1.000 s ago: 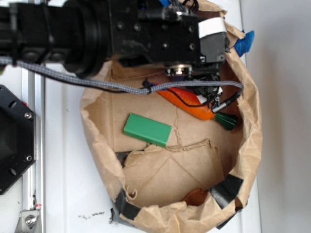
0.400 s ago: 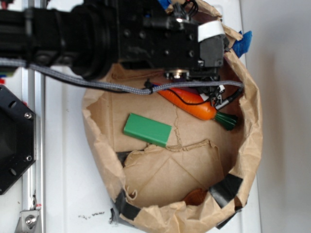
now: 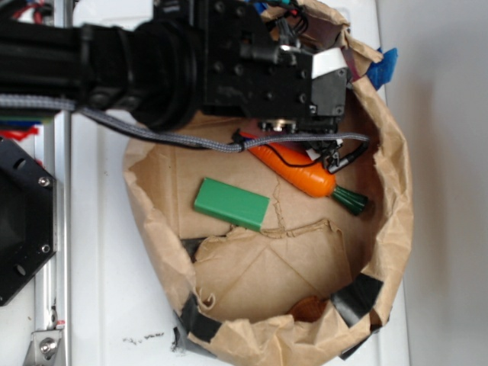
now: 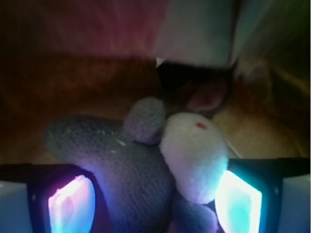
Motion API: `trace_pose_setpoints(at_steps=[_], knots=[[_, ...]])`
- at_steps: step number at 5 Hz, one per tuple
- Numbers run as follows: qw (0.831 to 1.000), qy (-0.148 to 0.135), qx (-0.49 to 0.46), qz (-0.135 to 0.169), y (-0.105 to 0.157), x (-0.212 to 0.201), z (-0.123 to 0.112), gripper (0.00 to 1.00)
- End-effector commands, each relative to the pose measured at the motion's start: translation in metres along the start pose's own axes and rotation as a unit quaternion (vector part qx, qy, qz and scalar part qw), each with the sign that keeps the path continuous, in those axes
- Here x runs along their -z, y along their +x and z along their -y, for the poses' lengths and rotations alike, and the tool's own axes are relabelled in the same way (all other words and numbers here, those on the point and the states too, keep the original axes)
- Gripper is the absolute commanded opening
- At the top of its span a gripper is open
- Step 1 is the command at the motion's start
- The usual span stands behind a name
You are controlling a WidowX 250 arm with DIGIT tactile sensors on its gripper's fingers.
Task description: Grab the gray animal.
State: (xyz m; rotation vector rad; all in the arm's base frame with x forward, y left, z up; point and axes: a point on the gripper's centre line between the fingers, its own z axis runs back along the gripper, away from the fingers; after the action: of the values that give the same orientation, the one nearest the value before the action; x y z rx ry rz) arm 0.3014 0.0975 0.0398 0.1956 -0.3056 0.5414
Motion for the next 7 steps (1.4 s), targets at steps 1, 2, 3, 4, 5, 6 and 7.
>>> trace_pose_setpoints(at_steps=[1, 2, 3, 4, 5, 6, 7], knots=[[1.0, -0.002, 0.022, 0.008, -0.001, -0.004, 0.002, 1.0], [1.0, 0.002, 0.03, 0.002, -0.005, 0.002, 0.005, 1.0], [0.999, 0.005, 0.032, -0.005, -0.005, 0.007, 0.007, 1.0], [1.0, 0.005, 0.015, -0.003, -0.005, 0.005, 0.004, 0.0], [1.0, 0.002, 0.012, -0.004, -0.004, 0.004, 0.003, 0.0], [1.0, 0.003, 0.014, -0.005, -0.006, 0.007, 0.004, 0.0], [1.0, 0.006, 0.014, -0.003, -0.005, 0.006, 0.003, 0.0]])
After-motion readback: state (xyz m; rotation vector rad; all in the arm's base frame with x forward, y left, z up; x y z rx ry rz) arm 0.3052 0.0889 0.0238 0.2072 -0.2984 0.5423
